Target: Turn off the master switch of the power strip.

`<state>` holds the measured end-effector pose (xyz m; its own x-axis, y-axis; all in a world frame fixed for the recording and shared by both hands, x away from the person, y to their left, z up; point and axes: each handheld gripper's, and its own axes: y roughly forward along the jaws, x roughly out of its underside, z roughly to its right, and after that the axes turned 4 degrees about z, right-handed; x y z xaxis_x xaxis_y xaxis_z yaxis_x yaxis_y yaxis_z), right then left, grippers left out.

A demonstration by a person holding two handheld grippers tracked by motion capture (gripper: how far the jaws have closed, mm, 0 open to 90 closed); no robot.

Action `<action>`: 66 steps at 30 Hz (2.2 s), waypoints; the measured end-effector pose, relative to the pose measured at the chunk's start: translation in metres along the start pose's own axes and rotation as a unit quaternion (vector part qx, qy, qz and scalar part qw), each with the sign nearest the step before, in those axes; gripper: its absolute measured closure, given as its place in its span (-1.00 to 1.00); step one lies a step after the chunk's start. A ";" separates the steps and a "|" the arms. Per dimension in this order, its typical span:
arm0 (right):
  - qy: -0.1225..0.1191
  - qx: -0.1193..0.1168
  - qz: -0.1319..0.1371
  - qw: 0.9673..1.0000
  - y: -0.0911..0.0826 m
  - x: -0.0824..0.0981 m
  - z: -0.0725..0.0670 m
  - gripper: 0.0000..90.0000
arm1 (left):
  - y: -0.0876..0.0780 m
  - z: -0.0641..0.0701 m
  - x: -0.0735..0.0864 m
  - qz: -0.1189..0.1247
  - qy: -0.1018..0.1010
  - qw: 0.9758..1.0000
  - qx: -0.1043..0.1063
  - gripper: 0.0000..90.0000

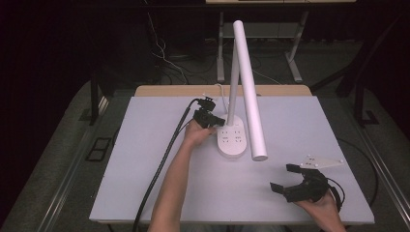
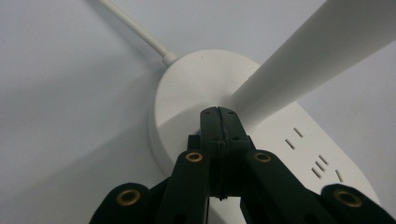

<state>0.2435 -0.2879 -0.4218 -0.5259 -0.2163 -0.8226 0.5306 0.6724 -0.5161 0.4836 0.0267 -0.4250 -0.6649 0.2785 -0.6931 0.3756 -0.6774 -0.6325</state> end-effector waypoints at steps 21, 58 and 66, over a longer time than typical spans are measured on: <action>0.003 0.003 0.006 1.000 -0.003 0.000 0.003 -1.00 | -0.024 0.000 -0.002 0.032 0.007 0.999 0.012 1.00; 0.000 0.002 0.007 1.000 -0.001 -0.001 0.002 -1.00 | -0.122 0.017 0.029 0.093 0.060 0.991 0.076 -0.67; 0.001 0.003 0.009 1.000 -0.002 -0.001 0.001 -1.00 | -0.143 0.021 0.045 0.079 0.071 0.993 0.048 -1.00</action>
<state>0.2440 -0.2900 -0.4203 -0.5182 -0.2032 -0.8307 0.5431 0.6722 -0.5032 0.3864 0.1223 -0.3585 -0.5024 0.2519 -0.8271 0.3998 -0.7805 -0.4806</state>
